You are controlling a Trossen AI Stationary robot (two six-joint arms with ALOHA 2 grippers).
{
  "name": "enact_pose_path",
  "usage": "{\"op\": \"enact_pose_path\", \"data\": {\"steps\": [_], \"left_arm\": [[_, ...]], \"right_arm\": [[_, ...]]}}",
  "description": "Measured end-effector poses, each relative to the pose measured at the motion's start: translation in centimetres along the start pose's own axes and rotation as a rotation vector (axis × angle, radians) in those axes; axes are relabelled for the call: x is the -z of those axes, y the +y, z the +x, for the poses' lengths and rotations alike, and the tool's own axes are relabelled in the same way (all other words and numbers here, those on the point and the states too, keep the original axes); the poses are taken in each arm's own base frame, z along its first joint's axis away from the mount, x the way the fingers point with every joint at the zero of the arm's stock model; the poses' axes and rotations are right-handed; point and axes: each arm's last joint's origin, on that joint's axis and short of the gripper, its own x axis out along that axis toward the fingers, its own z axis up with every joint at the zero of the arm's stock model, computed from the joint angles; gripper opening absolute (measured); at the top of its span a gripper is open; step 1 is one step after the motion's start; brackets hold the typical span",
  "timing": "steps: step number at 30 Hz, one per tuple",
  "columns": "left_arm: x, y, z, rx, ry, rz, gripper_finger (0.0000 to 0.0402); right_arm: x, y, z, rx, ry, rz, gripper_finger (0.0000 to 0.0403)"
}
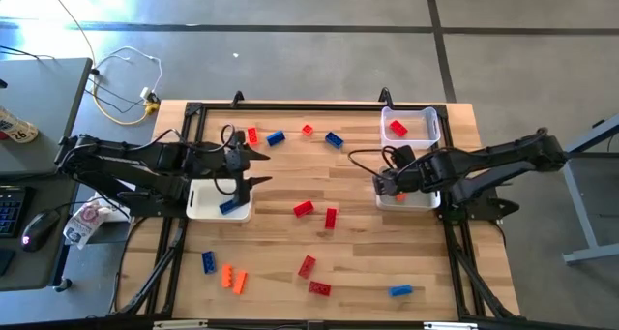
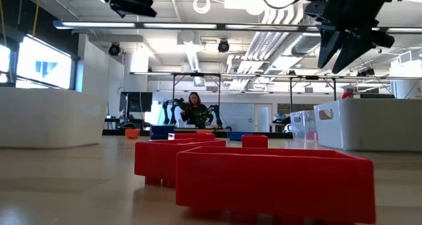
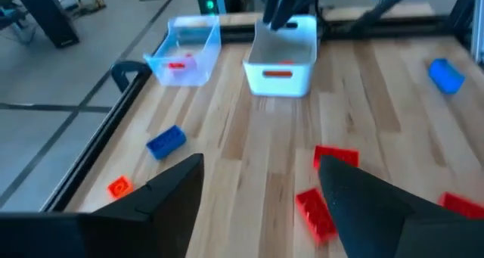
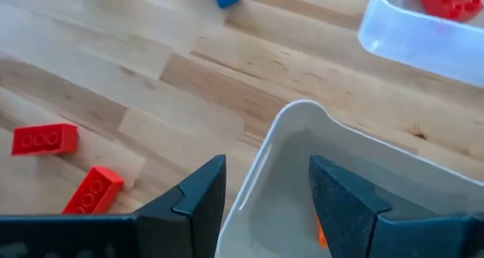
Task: Sort & place blocks by color
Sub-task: Put the red game piece into the transparent bin
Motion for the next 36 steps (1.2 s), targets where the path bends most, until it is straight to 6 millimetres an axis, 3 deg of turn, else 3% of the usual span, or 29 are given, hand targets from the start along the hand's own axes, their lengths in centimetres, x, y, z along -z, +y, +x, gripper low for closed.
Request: {"op": "enact_pose_path", "data": {"steps": [3, 19, 36], "left_arm": [[-0.2, -0.3, 1.0, 0.001, -0.012, -0.028, 0.0262], [3.3, -3.3, 9.5, 0.003, 0.213, -0.090, 0.0262], [6.9, -5.7, 14.2, 0.006, 0.323, -0.126, 0.0264]], "right_arm": [[-0.2, 0.1, -0.1, 0.002, -0.032, 0.003, 0.0174], [-0.3, 0.0, -0.1, 0.018, -0.067, -0.025, 0.0174], [-0.3, 0.0, -0.1, 0.019, -0.078, -0.024, 0.0174]]}}
